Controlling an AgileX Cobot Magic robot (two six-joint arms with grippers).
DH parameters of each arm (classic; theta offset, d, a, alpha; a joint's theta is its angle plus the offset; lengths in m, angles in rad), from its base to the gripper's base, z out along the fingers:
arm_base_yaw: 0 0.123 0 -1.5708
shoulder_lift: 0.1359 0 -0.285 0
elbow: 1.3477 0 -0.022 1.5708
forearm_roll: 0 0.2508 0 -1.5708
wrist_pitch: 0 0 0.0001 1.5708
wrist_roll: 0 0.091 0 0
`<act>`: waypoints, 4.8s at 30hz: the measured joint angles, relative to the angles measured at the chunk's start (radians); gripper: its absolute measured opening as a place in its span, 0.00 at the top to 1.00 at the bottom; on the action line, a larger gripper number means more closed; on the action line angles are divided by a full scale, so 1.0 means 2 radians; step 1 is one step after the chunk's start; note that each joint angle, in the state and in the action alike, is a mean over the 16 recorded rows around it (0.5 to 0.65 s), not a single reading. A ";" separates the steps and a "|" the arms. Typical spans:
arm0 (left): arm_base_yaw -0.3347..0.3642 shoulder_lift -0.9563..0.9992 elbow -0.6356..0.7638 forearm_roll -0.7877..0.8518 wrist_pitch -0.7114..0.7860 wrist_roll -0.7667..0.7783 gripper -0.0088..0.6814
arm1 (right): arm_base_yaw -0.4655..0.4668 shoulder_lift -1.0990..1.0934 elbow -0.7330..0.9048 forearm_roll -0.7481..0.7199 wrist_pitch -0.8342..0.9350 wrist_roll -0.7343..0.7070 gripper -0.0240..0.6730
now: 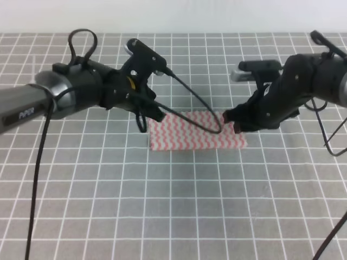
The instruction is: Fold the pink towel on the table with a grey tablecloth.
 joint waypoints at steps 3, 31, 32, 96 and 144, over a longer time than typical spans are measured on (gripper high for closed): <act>-0.004 -0.006 0.000 -0.046 0.019 0.020 0.86 | 0.000 0.007 0.000 0.005 0.003 0.000 0.57; -0.013 0.042 -0.001 -0.179 0.094 0.150 0.99 | 0.000 0.026 -0.001 0.015 0.004 -0.001 0.74; -0.013 0.042 -0.001 -0.178 0.095 0.150 0.99 | 0.000 0.027 -0.002 0.015 0.004 -0.001 0.77; 0.027 -0.065 0.000 -0.174 0.080 0.142 0.99 | 0.074 0.062 -0.109 0.233 0.023 -0.210 0.99; 0.027 -0.065 0.000 -0.173 0.078 0.141 0.99 | 0.071 0.120 -0.149 0.324 0.105 -0.314 0.99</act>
